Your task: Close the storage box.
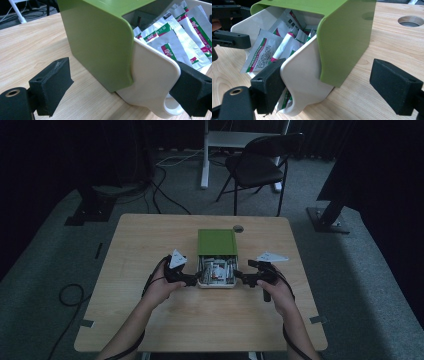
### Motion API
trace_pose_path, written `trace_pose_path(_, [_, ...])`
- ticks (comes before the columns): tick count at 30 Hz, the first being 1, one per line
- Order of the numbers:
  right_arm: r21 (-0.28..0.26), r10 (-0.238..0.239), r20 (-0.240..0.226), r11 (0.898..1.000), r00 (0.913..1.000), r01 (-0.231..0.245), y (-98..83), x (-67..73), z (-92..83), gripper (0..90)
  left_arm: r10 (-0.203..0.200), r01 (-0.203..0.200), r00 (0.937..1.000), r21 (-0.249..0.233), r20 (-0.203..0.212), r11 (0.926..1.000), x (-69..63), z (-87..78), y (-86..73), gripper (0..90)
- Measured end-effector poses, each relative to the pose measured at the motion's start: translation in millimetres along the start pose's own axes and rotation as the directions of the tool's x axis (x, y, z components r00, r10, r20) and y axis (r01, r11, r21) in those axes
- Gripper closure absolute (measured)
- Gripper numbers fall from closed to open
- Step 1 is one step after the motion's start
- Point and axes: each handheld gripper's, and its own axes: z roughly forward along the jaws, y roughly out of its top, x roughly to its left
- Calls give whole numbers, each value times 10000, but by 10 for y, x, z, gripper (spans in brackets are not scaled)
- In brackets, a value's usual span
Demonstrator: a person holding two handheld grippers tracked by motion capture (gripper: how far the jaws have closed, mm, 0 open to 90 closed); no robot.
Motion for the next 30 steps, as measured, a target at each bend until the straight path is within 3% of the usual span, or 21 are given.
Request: trace_pose_path(30, [-20, 119, 612, 9999, 9981, -118, 106, -68, 125, 144, -58, 61, 9996, 80, -277, 9999, 109, 123, 86, 101])
